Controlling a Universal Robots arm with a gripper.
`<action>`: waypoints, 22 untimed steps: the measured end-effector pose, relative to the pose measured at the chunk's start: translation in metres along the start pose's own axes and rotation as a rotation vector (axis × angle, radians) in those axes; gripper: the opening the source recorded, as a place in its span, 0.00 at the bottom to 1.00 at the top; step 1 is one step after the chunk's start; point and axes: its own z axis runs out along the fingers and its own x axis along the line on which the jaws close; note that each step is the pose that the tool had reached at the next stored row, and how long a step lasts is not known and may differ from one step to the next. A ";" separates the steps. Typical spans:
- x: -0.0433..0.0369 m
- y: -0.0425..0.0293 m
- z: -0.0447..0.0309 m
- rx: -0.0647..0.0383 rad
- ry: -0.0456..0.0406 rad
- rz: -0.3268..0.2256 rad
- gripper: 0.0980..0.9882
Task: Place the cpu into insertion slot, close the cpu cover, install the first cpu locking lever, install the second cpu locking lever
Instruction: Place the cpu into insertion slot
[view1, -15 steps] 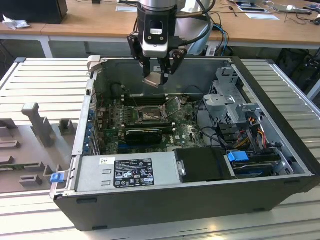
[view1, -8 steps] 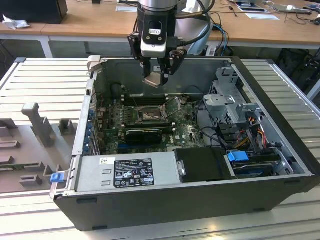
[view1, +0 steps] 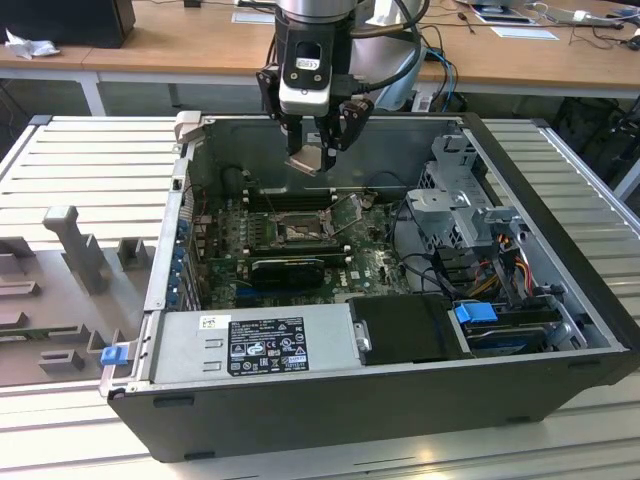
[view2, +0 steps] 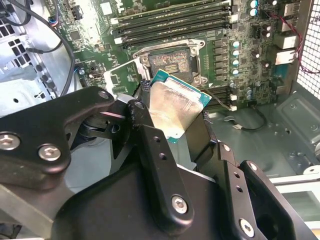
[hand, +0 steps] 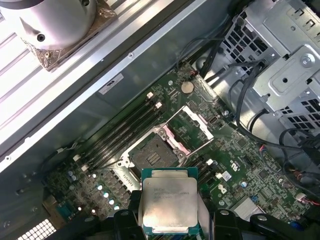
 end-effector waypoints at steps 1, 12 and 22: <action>0.0000 0.0000 0.0001 0.000 -0.0003 0.003 0.48; 0.0000 -0.0001 0.0009 -0.001 -0.0042 0.047 0.48; 0.0000 -0.0002 0.0017 -0.002 -0.0079 0.089 0.48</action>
